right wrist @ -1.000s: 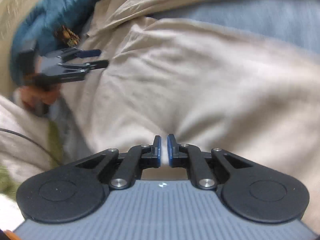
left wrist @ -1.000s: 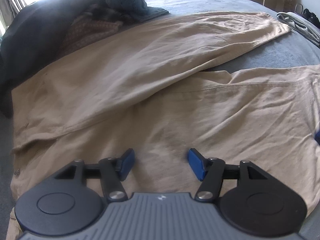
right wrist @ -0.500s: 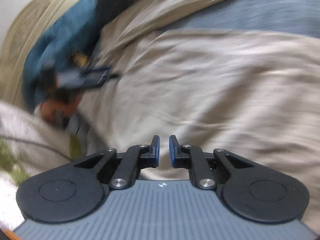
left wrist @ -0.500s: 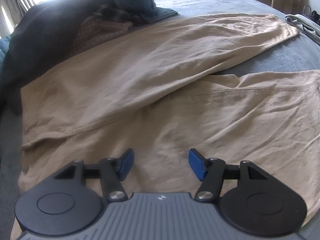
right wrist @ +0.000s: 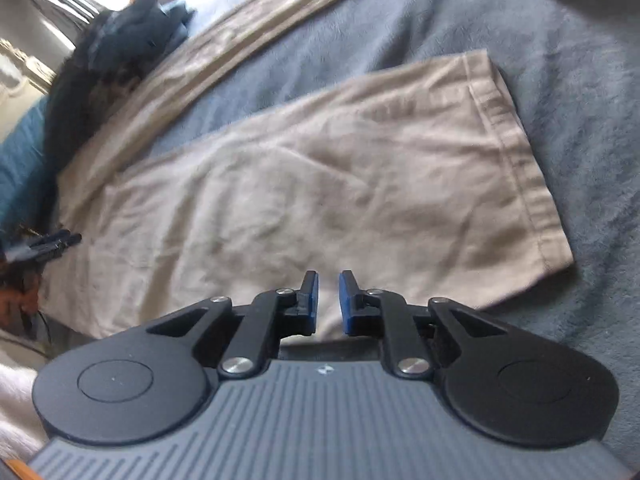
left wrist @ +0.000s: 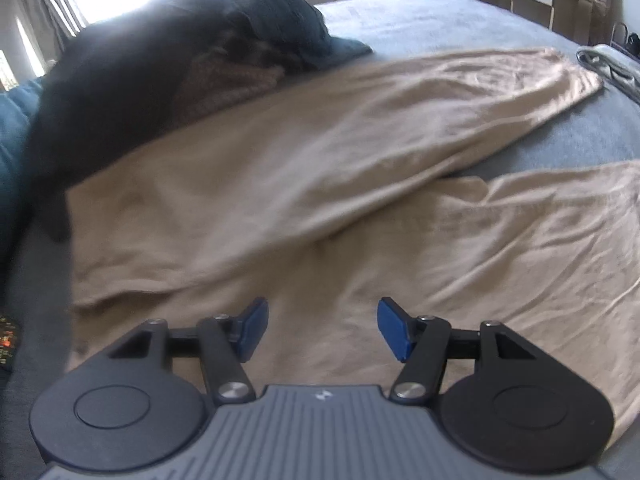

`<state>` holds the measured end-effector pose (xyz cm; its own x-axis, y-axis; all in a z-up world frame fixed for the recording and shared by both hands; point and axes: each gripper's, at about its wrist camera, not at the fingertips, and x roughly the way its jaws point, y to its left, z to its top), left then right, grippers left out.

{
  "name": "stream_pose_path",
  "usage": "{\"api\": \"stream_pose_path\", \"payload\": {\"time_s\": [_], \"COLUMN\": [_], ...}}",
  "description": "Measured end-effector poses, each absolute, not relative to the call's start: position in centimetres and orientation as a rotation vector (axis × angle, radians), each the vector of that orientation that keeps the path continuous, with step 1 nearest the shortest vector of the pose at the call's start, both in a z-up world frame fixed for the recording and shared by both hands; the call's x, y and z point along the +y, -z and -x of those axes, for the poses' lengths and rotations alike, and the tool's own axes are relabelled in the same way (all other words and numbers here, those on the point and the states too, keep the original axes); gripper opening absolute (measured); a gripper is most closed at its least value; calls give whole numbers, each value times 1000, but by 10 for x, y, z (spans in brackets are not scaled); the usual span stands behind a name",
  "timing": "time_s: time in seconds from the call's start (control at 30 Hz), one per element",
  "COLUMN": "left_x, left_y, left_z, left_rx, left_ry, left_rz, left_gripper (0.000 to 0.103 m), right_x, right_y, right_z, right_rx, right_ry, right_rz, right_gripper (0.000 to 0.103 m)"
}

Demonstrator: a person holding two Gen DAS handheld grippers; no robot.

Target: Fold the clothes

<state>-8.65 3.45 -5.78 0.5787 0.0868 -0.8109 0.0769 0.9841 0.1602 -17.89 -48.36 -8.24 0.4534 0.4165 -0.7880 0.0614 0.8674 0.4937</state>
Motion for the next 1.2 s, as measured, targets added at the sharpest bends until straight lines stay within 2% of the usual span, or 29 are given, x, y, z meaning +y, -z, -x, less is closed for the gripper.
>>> {"api": "stream_pose_path", "payload": {"time_s": [0.3, 0.6, 0.73, 1.03, 1.2], "left_x": [136, 225, 240, 258, 253], "left_y": [11, 55, 79, 112, 115], "left_z": [156, 224, 234, 237, 232], "left_rx": [1027, 1149, 1145, 992, 967], "left_ry": [2, -89, -145, -221, -185], "left_rz": [173, 677, 729, 853, 849], "left_gripper": [66, 66, 66, 64, 64], "right_x": [-452, -435, -441, -468, -488], "right_y": [93, 106, 98, 126, 132], "right_z": [162, 161, 159, 200, 226], "right_rx": [1078, 1146, 1131, 1142, 1120], "right_ry": [-499, -532, -522, -368, -247], "right_rz": [-764, -856, -857, -963, -996], "right_gripper": [24, 30, 42, 43, 42]}}
